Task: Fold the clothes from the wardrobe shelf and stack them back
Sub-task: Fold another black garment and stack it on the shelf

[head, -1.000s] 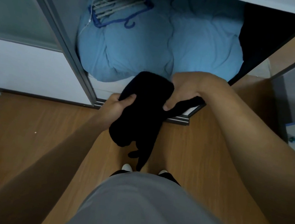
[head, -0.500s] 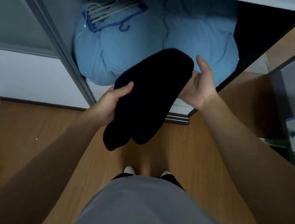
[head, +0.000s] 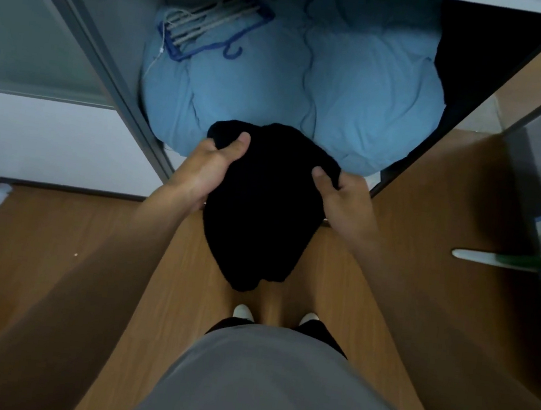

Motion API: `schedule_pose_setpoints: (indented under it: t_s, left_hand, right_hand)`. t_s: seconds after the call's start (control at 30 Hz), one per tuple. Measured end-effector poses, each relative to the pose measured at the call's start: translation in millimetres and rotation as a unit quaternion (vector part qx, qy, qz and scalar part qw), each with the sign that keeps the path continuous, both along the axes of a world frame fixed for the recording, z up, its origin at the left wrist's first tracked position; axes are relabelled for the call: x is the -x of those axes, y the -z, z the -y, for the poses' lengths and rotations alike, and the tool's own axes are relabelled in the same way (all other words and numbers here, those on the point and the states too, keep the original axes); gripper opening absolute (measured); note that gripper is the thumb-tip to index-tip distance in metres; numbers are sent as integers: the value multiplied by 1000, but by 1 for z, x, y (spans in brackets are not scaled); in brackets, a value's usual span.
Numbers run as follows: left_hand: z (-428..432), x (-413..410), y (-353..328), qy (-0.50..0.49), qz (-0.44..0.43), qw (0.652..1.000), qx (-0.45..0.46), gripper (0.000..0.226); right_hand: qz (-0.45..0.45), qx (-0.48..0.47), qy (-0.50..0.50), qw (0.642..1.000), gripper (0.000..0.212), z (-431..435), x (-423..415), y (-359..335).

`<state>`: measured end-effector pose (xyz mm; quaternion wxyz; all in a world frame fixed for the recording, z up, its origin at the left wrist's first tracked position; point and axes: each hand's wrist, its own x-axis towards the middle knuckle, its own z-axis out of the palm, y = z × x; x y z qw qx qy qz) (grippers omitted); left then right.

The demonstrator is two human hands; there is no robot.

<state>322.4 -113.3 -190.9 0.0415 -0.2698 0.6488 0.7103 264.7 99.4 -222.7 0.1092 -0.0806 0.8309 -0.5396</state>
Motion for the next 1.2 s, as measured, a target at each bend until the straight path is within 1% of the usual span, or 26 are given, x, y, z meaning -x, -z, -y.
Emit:
schedule_pose_setpoints:
  t_s: [0.03, 0.1, 0.13, 0.17, 0.2, 0.27, 0.3, 0.33, 0.4, 0.43, 0.5, 0.53, 0.63, 0.7, 0.73, 0.8, 0.83, 0.93, 1.0, 1.07, 1.2]
  left_hand:
    - [4, -2, 0, -6, 2, 1000, -17, 42]
    - [8, -8, -1, -20, 11, 995, -99, 39]
    - [8, -10, -2, -20, 20, 989, -147, 39]
    - [8, -11, -4, -13, 31, 982, -188, 38]
    - [7, -12, -6, -3, 39, 975, -218, 38]
    - [5, -9, -10, 18, 50, 967, -248, 40]
    - [4, -7, -13, 24, 58, 965, -256, 43]
    - [4, -5, -15, 21, 64, 962, -266, 46]
    - [10, 0, -16, 8, 52, 955, -292, 56]
    - [15, 0, -15, 4, 31, 952, -303, 61]
    - [25, -5, -10, 13, -9, 951, -309, 68]
    - [28, -11, -3, 22, -9, 955, -295, 67]
    - [23, -38, 24, 60, 48, 963, -260, 46]
    - [12, -47, 35, 72, 52, 965, -248, 48]
    - [7, -46, 36, 58, 34, 969, -239, 46]
    - [-3, -37, 30, 14, 6, 973, -228, 35]
    - [-7, -31, 26, -4, 3, 974, -227, 32]
    - [-12, -19, 15, -19, 6, 973, -230, 36]
    - [-9, -19, 14, 1, -2, 973, -231, 37]
    - [-5, -24, 16, 10, -4, 978, -210, 39]
    - [-1, -21, 18, -41, 10, 986, -163, 46]
  right_hand:
    - [20, 31, 2, 999, 36, -7, 5, -3]
    - [96, 137, -1, 986, 26, -20, 14, -7]
    - [136, 189, -17, 972, 24, -23, 15, -7]
    - [164, 216, -44, 962, 26, -23, 14, -7]
    - [179, 215, -79, 957, 31, -21, 10, -6]
    - [183, 187, -165, 951, 45, -10, -1, -1]
    - [177, 178, -194, 948, 52, -4, -7, 0]
    - [169, 176, -200, 949, 54, 4, -11, 1]
    - [164, 189, -153, 956, 43, 19, -16, -4]
    - [170, 194, -119, 959, 35, 24, -16, -7]
    - [196, 199, -66, 958, 28, 30, -12, -15]
    - [219, 198, -51, 954, 27, 31, -9, -18]
    - [324, 170, -20, 930, 34, 32, 4, -29]
    - [394, 176, -4, 902, 27, 28, 13, -37]
    - [410, 199, 2, 890, 24, 23, 17, -40]
    - [402, 244, -5, 883, 28, 8, 19, -39]
    - [392, 244, -19, 887, 29, 1, 16, -35]
    - [348, 199, -36, 915, 28, -11, -2, -18]
    - [313, 202, -21, 928, 27, -17, -6, -11]
    - [295, 185, -4, 938, 26, -24, -1, -10]
    - [266, 126, 11, 955, 25, -30, 9, -14]
